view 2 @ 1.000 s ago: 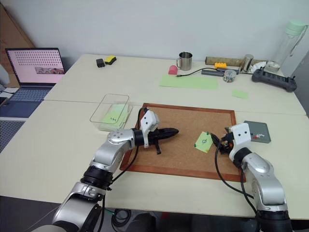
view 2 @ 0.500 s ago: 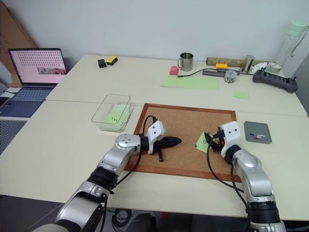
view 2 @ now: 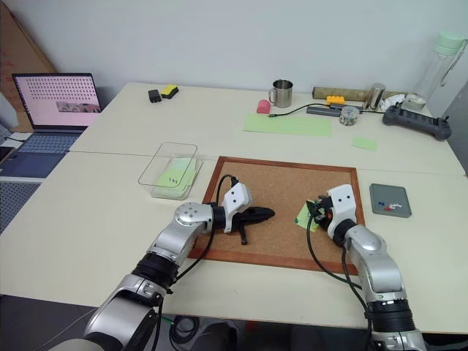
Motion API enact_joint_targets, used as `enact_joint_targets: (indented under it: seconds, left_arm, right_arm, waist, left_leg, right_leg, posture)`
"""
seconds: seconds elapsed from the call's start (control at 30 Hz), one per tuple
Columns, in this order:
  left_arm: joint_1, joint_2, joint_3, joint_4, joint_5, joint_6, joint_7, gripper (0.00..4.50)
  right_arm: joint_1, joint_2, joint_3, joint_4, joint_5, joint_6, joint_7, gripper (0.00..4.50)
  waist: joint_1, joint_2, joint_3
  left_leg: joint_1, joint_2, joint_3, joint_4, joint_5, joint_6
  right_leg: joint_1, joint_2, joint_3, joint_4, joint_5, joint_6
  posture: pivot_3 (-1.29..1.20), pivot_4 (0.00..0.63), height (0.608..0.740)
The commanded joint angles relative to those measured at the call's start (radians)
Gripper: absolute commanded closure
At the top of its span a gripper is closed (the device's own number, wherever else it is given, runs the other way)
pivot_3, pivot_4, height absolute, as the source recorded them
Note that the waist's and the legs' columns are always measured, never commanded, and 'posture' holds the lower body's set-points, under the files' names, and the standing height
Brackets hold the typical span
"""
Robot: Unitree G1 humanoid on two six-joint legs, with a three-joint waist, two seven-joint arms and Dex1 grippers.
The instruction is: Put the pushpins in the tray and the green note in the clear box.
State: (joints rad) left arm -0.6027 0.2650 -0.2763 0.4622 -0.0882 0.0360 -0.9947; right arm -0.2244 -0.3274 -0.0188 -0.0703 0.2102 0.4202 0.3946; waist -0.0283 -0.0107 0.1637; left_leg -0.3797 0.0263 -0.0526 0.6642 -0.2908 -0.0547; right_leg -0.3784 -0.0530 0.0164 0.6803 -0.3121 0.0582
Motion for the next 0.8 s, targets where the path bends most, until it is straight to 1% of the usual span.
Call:
enact_joint_targets:
  seconds: [0.03,0.07,0.1,0.17,0.3,0.5,0.8]
  left_arm:
    - [0.017,-0.002,-0.015,0.002,0.017,0.008,-0.005,4.50]
    - [0.018,-0.002,-0.015,0.000,0.017,0.008,-0.004,4.50]
    - [0.019,-0.002,-0.015,-0.002,0.017,0.009,-0.004,4.50]
    - [0.020,-0.001,-0.015,-0.003,0.018,0.010,-0.003,4.50]
    - [0.016,-0.001,-0.015,0.001,0.020,0.011,-0.002,4.50]
    - [0.015,0.005,-0.020,0.004,0.023,0.024,-0.012,4.50]
    - [0.024,0.007,-0.032,-0.001,0.033,0.048,-0.021,4.50]
  right_arm:
    - [-0.014,0.003,-0.004,-0.009,-0.001,-0.021,0.005,3.87]
    - [-0.014,0.005,-0.005,-0.011,-0.001,-0.022,0.003,4.03]
    - [-0.013,0.007,-0.006,-0.012,-0.001,-0.026,0.000,4.28]
    - [-0.011,0.009,-0.008,-0.018,0.001,-0.028,-0.002,4.48]
    - [-0.012,0.013,-0.017,-0.031,0.017,-0.032,0.004,4.48]
    - [0.001,0.023,-0.048,-0.109,0.065,-0.030,0.020,4.48]
    - [0.023,-0.001,-0.065,-0.200,0.115,0.010,0.051,4.48]
  waist:
    - [0.000,0.000,0.000]
    - [0.000,0.000,0.000]
    - [0.000,0.000,0.000]
    - [0.000,0.000,0.000]
    - [0.000,0.000,0.000]
    - [0.000,0.000,0.000]
    - [-0.001,0.000,0.000]
  left_leg:
    - [0.000,0.000,0.000,0.000,0.000,0.000]
    - [0.000,0.000,0.000,0.000,0.000,0.000]
    - [0.000,0.000,0.000,0.000,0.000,0.000]
    - [0.000,0.000,0.000,0.000,0.000,0.000]
    - [0.000,0.000,0.000,0.000,0.000,0.000]
    - [0.000,0.000,0.000,0.000,0.000,0.000]
    - [0.000,0.000,0.000,0.000,0.000,0.000]
  right_leg:
    - [0.000,0.000,0.000,0.000,0.000,0.000]
    - [0.000,0.000,0.000,0.000,0.000,0.000]
    - [0.000,0.000,0.000,0.000,0.000,0.000]
    - [0.000,0.000,0.000,0.000,0.000,0.000]
    - [0.000,0.000,0.000,0.000,0.000,0.000]
    - [0.000,0.000,0.000,0.000,0.000,0.000]
    - [0.000,0.000,0.000,0.000,0.000,0.000]
  posture:
    - [0.00,0.150,0.740]
    - [0.00,0.150,0.740]
    - [0.00,0.150,0.740]
    - [0.00,0.150,0.740]
    - [0.00,0.150,0.740]
    - [0.00,0.150,0.740]
    - [0.00,0.150,0.740]
